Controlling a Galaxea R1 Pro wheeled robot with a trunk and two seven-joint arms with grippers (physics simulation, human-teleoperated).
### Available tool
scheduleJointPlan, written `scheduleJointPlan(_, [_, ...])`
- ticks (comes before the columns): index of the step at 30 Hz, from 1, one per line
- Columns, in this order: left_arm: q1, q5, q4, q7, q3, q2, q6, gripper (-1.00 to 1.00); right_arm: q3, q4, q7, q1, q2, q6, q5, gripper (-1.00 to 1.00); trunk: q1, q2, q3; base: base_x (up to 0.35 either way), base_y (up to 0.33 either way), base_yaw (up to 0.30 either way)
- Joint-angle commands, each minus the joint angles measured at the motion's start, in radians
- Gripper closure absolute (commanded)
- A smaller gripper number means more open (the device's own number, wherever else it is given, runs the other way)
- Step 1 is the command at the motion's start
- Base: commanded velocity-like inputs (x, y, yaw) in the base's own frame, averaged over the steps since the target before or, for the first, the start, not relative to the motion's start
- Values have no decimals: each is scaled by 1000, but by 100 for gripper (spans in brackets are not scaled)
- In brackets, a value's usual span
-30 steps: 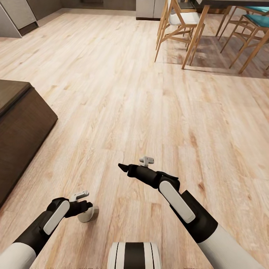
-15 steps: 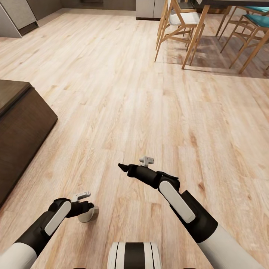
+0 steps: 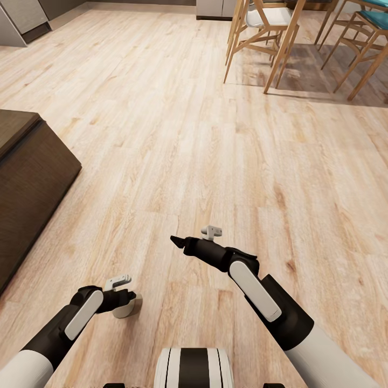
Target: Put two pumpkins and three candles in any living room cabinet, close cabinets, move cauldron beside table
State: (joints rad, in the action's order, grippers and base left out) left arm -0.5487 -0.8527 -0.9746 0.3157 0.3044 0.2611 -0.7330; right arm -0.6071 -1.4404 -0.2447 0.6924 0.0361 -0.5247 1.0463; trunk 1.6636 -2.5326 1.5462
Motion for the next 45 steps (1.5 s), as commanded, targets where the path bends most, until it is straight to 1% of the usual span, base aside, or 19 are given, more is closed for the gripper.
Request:
scheduleJointPlan(1, [0, -5, -1, 10, 4, 1, 3, -100, -2, -2, -10, 1, 1, 0, 11, -100, 0, 0, 1, 0, 0, 0])
scheduleJointPlan(5, [0, -5, -1, 10, 4, 1, 7, -100, -2, -1, -10, 1, 1, 0, 11, -100, 0, 0, 1, 0, 0, 0])
scheduleJointPlan(6, [0, -5, -1, 10, 4, 1, 7, 100, -2, 0, -10, 1, 1, 0, 11, -100, 0, 0, 1, 0, 0, 0])
scheduleJointPlan(23, [0, -5, 4, 10, 1, 1, 7, 100, -2, 0, -10, 1, 1, 0, 11, -100, 0, 0, 1, 0, 0, 0])
scheduleJointPlan(25, [0, -5, 4, 10, 1, 1, 7, 100, -2, -1, -10, 1, 2, 0, 11, -100, -1, 0, -7, 0, 0, 0])
scheduleJointPlan(37, [0, -5, 4, 10, 1, 1, 7, 100, -2, -1, -10, 1, 1, 0, 11, -100, -1, 0, -7, 0, 0, 0])
scheduleJointPlan(45, [0, -5, 4, 9, 1, 1, 7, 100, -2, 0, -10, 1, 1, 0, 11, -100, -5, 2, -38, 0, 0, 0])
